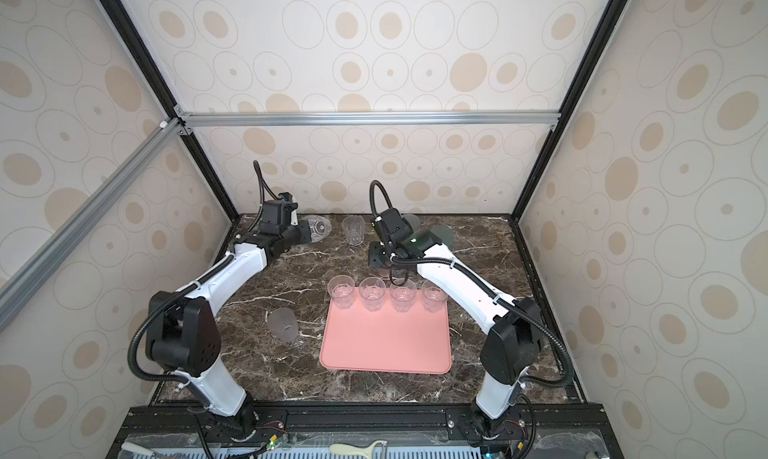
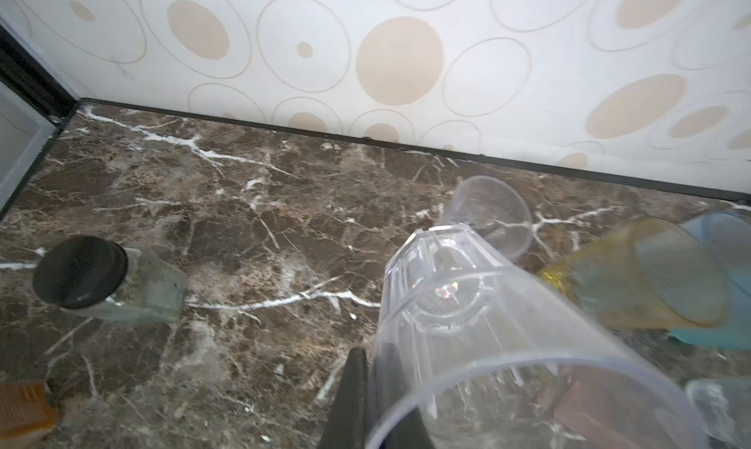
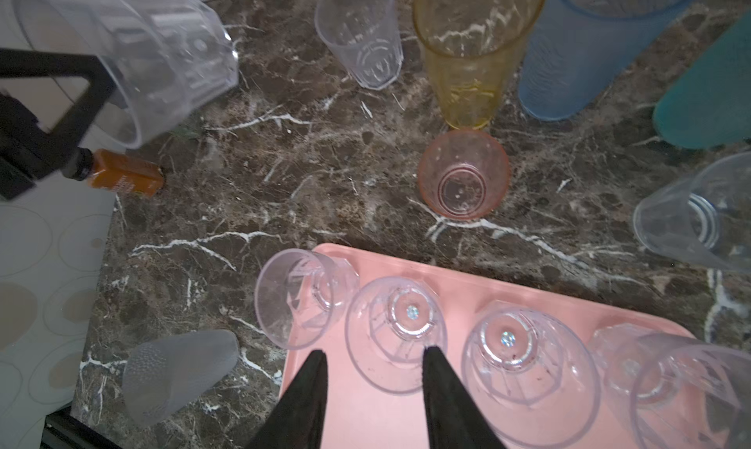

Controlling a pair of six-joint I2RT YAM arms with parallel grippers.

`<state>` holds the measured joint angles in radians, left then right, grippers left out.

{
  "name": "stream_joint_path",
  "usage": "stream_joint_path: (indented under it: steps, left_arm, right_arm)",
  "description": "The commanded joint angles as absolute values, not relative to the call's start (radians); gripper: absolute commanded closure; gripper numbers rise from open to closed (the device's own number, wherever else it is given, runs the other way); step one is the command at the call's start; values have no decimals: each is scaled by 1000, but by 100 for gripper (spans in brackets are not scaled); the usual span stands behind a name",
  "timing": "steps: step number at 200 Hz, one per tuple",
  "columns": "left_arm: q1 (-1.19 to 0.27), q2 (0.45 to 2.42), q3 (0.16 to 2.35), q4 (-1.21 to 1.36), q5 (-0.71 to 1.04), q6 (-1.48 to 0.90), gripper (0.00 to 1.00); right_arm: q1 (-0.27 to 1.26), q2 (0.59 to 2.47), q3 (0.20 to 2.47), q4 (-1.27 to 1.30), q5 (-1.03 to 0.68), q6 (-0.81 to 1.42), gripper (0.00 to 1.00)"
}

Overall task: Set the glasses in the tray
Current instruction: 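Lift the glass with the left gripper toward the right gripper while the right reaches in, then grasp the glass with the right gripper and open the left gripper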

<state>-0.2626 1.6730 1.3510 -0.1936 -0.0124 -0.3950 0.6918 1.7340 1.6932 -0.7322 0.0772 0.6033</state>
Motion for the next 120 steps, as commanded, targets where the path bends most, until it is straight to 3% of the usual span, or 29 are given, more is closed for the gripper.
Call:
stream_joint_path:
  steps: [1,71,120]
  left_arm:
    - [-334,1592,1257,-128,-21,-494,95]
    - [-477,1403,1098,-140,-9,-616,96]
    - [-504,1350,1065,-159,29,-661,96]
  right_arm:
    - [752,1782,1791,-753,191,581,58]
    - [893,1899,1992,-839,388,468,58]
    - [915,1943,2007,-868,499,426,61]
